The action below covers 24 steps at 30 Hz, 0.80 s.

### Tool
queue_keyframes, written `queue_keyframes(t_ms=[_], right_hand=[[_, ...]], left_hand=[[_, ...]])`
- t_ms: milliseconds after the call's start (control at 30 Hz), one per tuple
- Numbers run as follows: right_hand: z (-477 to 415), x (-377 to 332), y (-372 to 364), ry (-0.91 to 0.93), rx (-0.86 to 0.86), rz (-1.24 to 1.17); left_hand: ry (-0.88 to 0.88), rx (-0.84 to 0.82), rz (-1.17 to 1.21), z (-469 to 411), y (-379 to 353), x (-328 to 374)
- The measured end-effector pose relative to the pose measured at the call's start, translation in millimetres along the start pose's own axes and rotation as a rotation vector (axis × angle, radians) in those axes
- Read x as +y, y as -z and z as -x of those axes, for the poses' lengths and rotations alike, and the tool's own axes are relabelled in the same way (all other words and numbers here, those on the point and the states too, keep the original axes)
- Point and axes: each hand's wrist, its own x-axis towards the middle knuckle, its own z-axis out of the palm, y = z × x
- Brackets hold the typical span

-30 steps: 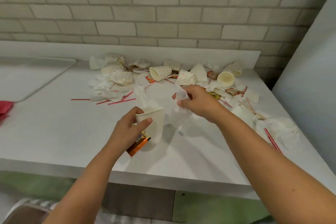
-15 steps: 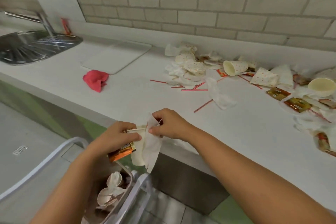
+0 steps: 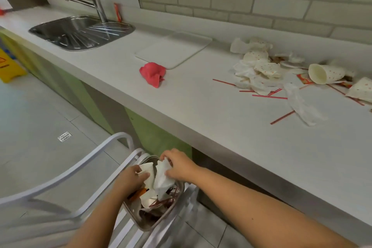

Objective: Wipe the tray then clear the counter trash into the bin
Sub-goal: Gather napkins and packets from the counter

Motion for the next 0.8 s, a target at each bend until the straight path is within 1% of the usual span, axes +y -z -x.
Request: queue_keyframes(t_ms=[67, 133, 267, 400, 467, 533, 667, 800], right_hand=[[-3.9, 0.5, -6.7, -0.010, -0.073, 0.019], [-6.1, 0.4, -7.5, -0.024, -0.104, 0.036], [-4.0, -1.4, 2.2, -0.018, -0.113, 0.073], [4.7, -4.4, 20.2, 0.001, -0.090, 0.104], [10.0, -6.0, 31.2, 0.013, -0.068, 0.122], [15.6, -6.8, 43.7, 0.025, -0.040, 0.137], [30.3, -5.8, 70.5, 0.030, 0.042, 0.116], [52.2, 2.3, 97.7, 0.002, 0.168, 0.056]], left_hand=[[0.008, 0.008, -0.007, -5.8, -8.9, -10.6], [0.004, 0.006, -0.014, -8.9, -16.1, -16.6], [-0.013, 0.041, -0.011, -15.5, -25.0, -22.7], [-0.017, 0.008, -0.035, -22.8, -30.5, -21.4], [-0.042, 0.016, -0.058, -23.9, -30.2, -13.0], [-0.115, 0.088, -0.010, -24.5, -26.3, 2.4], [-0.287, 0.250, 0.176, -22.1, -14.8, 47.4], [-0.451, 0.403, 0.331, -1.4, -5.9, 105.5]])
